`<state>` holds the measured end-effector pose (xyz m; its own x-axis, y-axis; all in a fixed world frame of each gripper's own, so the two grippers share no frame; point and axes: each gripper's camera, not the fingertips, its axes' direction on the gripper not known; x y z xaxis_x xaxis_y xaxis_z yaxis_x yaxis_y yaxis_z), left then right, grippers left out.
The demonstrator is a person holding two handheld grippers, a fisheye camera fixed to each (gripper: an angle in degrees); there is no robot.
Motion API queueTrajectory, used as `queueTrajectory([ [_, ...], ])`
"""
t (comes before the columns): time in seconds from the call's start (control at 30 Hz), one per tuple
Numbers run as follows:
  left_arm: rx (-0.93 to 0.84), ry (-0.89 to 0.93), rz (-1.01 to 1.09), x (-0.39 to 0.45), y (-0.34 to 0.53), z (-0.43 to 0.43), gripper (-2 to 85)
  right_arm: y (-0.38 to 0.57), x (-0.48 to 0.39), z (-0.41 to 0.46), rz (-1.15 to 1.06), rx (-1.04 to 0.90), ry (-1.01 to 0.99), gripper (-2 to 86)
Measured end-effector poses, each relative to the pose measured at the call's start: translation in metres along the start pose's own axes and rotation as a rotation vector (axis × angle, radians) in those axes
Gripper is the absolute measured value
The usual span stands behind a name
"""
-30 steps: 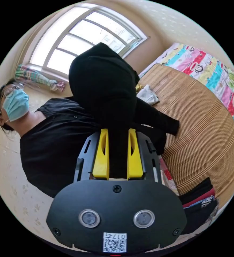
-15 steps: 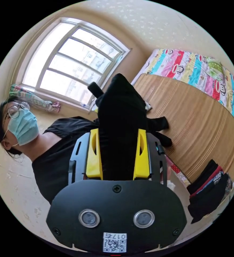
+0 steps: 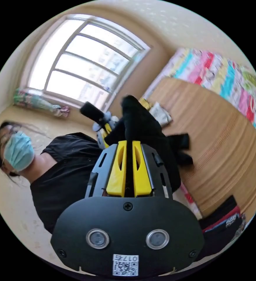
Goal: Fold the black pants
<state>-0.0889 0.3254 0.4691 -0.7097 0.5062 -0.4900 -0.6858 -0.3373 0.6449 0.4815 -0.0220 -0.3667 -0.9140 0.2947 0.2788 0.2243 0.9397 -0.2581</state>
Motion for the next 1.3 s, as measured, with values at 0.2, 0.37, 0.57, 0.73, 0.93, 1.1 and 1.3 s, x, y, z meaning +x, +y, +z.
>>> queueTrajectory([
  [0.2,0.170,-0.078,-0.063,-0.018,0.006,-0.088,4.0,0.049,-0.058,-0.095,-0.092,0.410,0.379,2.9],
  [0.37,0.335,-0.197,-0.101,-0.012,0.001,-0.161,4.0,0.117,-0.164,-0.178,-0.239,0.827,0.613,2.6],
  [0.57,0.473,-0.398,-0.039,0.017,-0.065,-0.196,3.9,0.139,-0.233,-0.249,-0.316,1.103,0.704,2.5],
  [0.73,0.449,-0.568,-0.116,-0.094,-0.153,-0.202,4.0,0.027,-0.155,-0.357,-0.178,1.050,0.693,2.3],
  [0.93,0.273,-0.679,-0.536,-0.400,-0.178,-0.185,9.4,-0.165,0.106,-0.439,0.235,0.840,0.797,1.8],
  [1.1,0.038,-0.655,-0.922,-0.504,-0.007,-0.130,10.2,-0.112,0.295,-0.366,0.443,0.563,0.605,1.7],
  [1.3,-0.339,-0.587,-1.237,-0.495,0.206,-0.042,10.0,0.056,0.455,-0.216,0.712,0.160,0.420,6.4],
])
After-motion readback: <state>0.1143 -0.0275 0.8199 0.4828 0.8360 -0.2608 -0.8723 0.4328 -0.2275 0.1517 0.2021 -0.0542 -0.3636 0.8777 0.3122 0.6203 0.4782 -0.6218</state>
